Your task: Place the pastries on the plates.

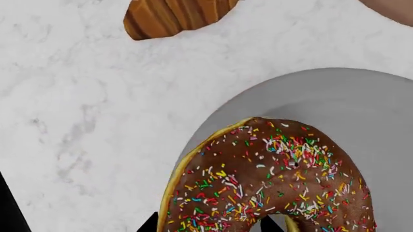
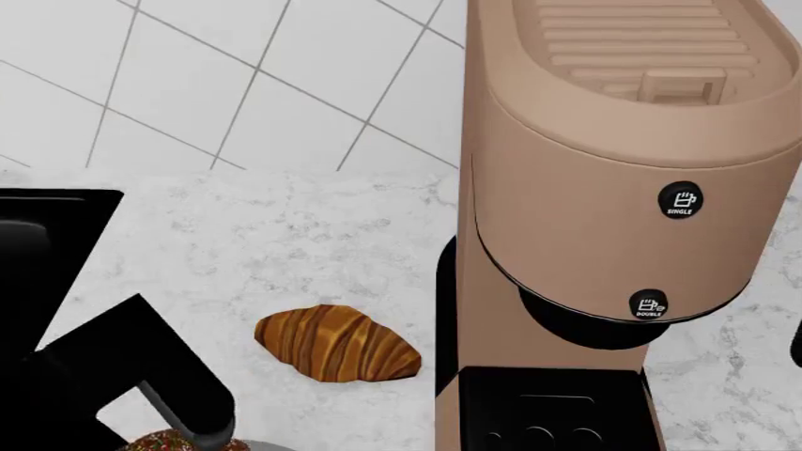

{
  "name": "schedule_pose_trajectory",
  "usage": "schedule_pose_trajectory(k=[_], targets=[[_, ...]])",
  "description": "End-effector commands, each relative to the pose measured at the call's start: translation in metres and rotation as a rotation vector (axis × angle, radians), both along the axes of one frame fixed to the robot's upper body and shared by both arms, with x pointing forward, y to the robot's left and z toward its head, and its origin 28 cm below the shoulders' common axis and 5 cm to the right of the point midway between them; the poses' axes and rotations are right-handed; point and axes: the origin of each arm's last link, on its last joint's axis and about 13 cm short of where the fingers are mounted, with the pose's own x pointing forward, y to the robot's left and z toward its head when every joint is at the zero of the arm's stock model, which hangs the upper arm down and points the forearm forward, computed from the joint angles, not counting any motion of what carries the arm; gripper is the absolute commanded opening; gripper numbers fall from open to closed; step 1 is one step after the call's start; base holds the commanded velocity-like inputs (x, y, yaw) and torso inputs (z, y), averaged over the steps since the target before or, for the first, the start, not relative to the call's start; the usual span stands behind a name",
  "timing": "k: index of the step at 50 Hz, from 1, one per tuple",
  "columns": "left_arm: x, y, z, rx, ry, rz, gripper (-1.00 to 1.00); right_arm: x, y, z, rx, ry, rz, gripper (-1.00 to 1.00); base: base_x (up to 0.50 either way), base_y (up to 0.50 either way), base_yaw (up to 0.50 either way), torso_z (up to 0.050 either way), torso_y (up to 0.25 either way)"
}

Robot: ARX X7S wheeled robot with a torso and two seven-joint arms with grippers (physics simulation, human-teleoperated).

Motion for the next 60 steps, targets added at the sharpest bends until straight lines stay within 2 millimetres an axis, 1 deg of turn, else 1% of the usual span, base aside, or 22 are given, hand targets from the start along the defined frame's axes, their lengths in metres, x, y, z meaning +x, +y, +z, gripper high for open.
schedule_pose_trajectory(k=[1, 8, 22, 23, 34, 40, 42, 44, 48, 49, 51, 52, 55, 60], targets=[[-0.028, -0.006, -0.013, 0.018, 0.060, -0.107, -1.00, 0.000, 0.001, 0.001, 0.010, -0.006, 0.020, 1.00, 0.00, 0.00, 0.00, 0.000, 0.000], [-0.030, -0.008, -0.013, 0.021, 0.056, -0.129, -1.00, 0.000, 0.001, 0.000, 0.017, 0.000, 0.020, 1.00, 0.00, 0.00, 0.00, 0.000, 0.000], [-0.025, -0.008, -0.010, 0.021, 0.028, -0.138, -1.00, 0.002, 0.001, -0.003, 0.022, 0.013, 0.020, 1.00, 0.00, 0.00, 0.00, 0.000, 0.000], [-0.023, -0.007, -0.010, 0.026, 0.022, -0.135, 1.00, 0.002, 0.001, -0.003, 0.024, 0.015, 0.021, 1.00, 0.00, 0.00, 0.00, 0.000, 0.000], [-0.019, -0.005, -0.012, 0.045, -0.003, -0.117, 1.00, 0.003, 0.003, -0.003, 0.026, 0.021, 0.024, 1.00, 0.00, 0.00, 0.00, 0.000, 0.000], [-0.018, -0.005, -0.009, 0.045, -0.020, -0.115, 1.00, 0.003, 0.003, -0.004, 0.027, 0.023, 0.025, 1.00, 0.00, 0.00, 0.00, 0.000, 0.000], [-0.016, -0.003, -0.003, 0.042, -0.052, -0.107, 1.00, 0.003, 0.002, -0.004, 0.028, 0.023, 0.026, 1.00, 0.00, 0.00, 0.00, 0.000, 0.000], [-0.012, -0.002, 0.008, 0.034, -0.114, -0.110, 1.00, 0.003, 0.003, -0.004, 0.027, 0.023, 0.028, 1.00, 0.00, 0.00, 0.00, 0.000, 0.000], [-0.015, -0.001, 0.013, 0.063, -0.169, -0.170, 1.00, 0.004, 0.003, -0.003, 0.025, 0.020, 0.031, 1.00, 0.00, 0.00, 0.00, 0.000, 0.000], [-0.014, 0.000, 0.020, 0.050, -0.170, -0.167, 1.00, 0.004, 0.003, -0.003, 0.025, 0.020, 0.030, 1.00, 0.00, 0.00, 0.00, 0.000, 0.000], [-0.014, 0.001, 0.020, 0.068, -0.195, -0.182, 1.00, 0.004, 0.003, -0.003, 0.025, 0.020, 0.029, 1.00, 0.00, 0.00, 0.00, 0.000, 0.000], [-0.015, 0.002, 0.025, 0.062, -0.208, -0.187, 1.00, 0.004, 0.003, -0.003, 0.023, 0.020, 0.029, 1.00, 0.00, 0.00, 0.00, 0.000, 0.000], [-0.010, 0.004, 0.038, 0.059, -0.273, -0.168, 1.00, 0.005, 0.003, -0.003, 0.023, 0.018, 0.031, 1.00, 0.00, 0.00, 0.00, 0.000, 0.000], [-0.007, 0.007, 0.046, 0.054, -0.326, -0.145, 1.00, 0.008, 0.004, -0.005, 0.020, 0.017, 0.033, 1.00, 0.00, 0.00, 0.00, 0.000, 0.000]])
